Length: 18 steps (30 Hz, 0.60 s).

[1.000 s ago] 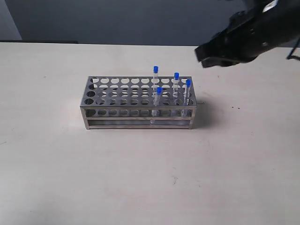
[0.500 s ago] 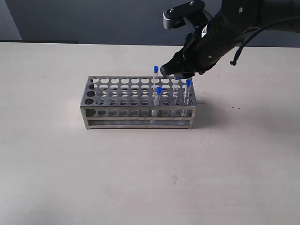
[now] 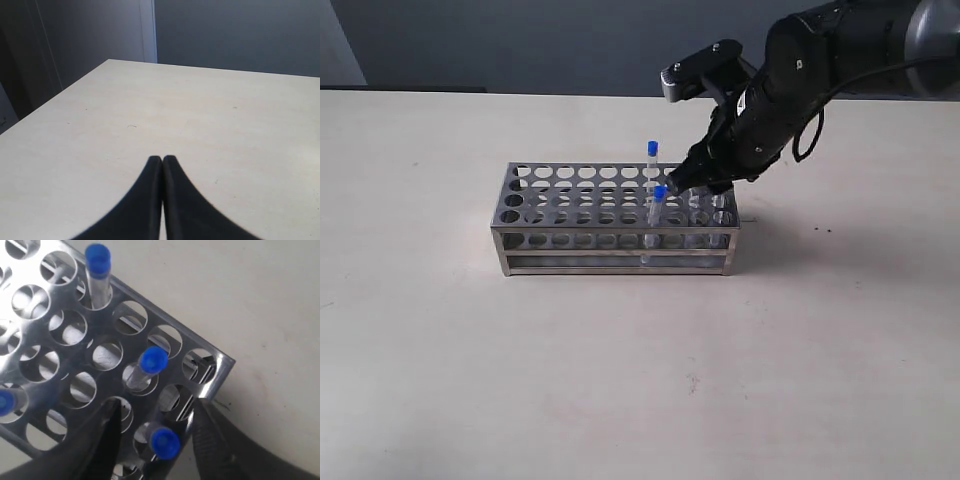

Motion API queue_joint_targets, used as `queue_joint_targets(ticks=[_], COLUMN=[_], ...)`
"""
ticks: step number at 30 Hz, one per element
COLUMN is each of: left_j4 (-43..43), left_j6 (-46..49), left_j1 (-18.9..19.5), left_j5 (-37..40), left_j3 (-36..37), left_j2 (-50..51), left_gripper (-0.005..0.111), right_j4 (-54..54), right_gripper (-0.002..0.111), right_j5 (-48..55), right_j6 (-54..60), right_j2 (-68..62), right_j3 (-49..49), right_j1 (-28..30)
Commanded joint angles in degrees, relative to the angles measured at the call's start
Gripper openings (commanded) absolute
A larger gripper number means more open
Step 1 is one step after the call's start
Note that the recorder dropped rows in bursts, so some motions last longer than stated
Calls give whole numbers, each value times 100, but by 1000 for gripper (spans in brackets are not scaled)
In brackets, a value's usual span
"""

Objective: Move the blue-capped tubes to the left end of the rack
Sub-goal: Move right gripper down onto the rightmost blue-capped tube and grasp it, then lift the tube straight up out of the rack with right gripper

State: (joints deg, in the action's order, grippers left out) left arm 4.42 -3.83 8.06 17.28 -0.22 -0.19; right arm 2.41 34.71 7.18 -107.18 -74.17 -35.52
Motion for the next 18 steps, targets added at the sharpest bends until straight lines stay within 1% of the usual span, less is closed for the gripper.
queue_joint_targets(ticks=[1, 2, 3, 4, 9, 12, 18], left_j4=[-31, -31, -31, -31, -31, -31, -31], left_j6=[-10, -10, -10, -10, -10, -10, -10], left_j1=[-26, -26, -26, -26, -26, -26, -26], left_j5=[-63, -63, -63, -63, -63, -63, -63], left_j3=[22, 22, 22, 22, 22, 22, 22], left_j2=[19, 19, 19, 19, 19, 19, 19], left_gripper=[0, 0, 0, 0, 0, 0, 0], right_j4=[64, 64, 64, 75, 86, 86, -93], right_gripper=[31, 26, 11, -1, -1, -1, -1], right_j5=[-61, -54, -54, -8, 141, 123, 14], right_j6=[-86, -86, -86, -86, -86, -86, -86], right_j2=[-87, -97, -97, -97, 381, 936, 1498], right_j3=[-37, -37, -37, -37, -37, -37, -37], right_j1=[20, 20, 20, 20, 9, 9, 9])
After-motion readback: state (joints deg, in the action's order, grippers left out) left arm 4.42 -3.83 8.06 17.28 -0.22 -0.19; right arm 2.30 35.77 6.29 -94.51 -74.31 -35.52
